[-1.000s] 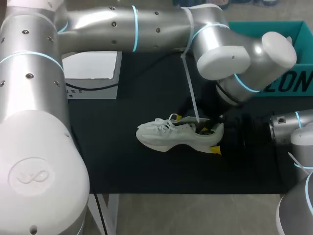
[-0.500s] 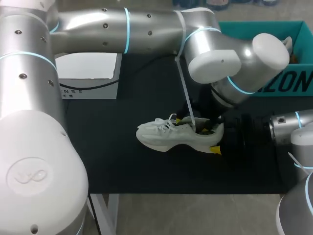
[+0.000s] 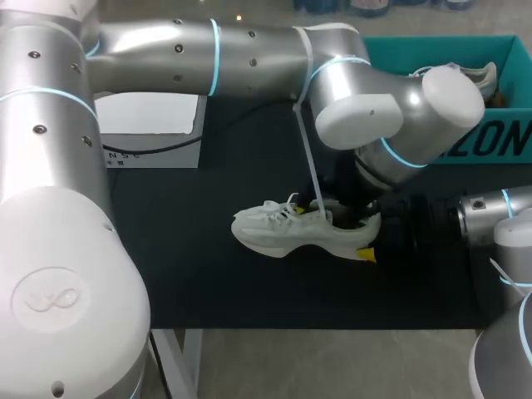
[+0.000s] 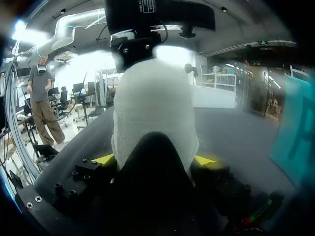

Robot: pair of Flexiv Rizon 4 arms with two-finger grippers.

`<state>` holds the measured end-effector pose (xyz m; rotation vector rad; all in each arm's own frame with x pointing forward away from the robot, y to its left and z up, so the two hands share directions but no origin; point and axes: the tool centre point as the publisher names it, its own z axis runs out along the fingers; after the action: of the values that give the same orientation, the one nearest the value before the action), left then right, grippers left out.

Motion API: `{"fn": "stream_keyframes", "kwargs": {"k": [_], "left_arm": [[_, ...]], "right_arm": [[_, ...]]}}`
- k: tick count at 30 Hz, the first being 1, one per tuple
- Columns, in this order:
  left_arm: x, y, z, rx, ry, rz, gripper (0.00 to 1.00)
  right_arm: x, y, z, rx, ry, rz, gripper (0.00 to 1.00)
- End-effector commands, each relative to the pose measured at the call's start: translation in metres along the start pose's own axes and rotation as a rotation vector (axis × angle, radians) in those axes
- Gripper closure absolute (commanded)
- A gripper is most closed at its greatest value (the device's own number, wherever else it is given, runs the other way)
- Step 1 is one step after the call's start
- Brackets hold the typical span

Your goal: Take the shoe out of the shoebox, open the shoe tongue, remove and reinsert the insole, then place the shoe into the shoebox

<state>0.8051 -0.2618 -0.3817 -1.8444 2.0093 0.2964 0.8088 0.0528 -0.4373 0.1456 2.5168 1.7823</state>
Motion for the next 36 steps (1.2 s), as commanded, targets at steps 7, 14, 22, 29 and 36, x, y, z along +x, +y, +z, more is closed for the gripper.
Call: {"fn": "stream_keyframes", "kwargs": {"k": [7,14,22,29,36], "left_arm": [[-0.008,0.0,0.013,-0.017,-0.02,-0.013,0.0],[-0.016,0.003,0.014,-0.023,-0.021,-0.024,0.0],[-0.025,0.003,0.01,-0.012,-0.017,-0.036,1.0],[-0.029,0.004,0.007,-0.007,-0.013,-0.036,1.0],[-0.034,0.004,0.005,-0.005,-0.014,-0.045,1.0]], "right_arm": [[0.001,-0.005,0.004,0.002,0.0,0.001,1.0],[0.001,-0.005,0.004,0.002,0.0,0.001,1.0],[0.001,-0.005,0.004,0.002,0.0,0.001,1.0],[0.001,-0.005,0.004,0.002,0.0,0.001,1.0],[0.001,-0.005,0.004,0.002,0.0,0.001,1.0]]}}
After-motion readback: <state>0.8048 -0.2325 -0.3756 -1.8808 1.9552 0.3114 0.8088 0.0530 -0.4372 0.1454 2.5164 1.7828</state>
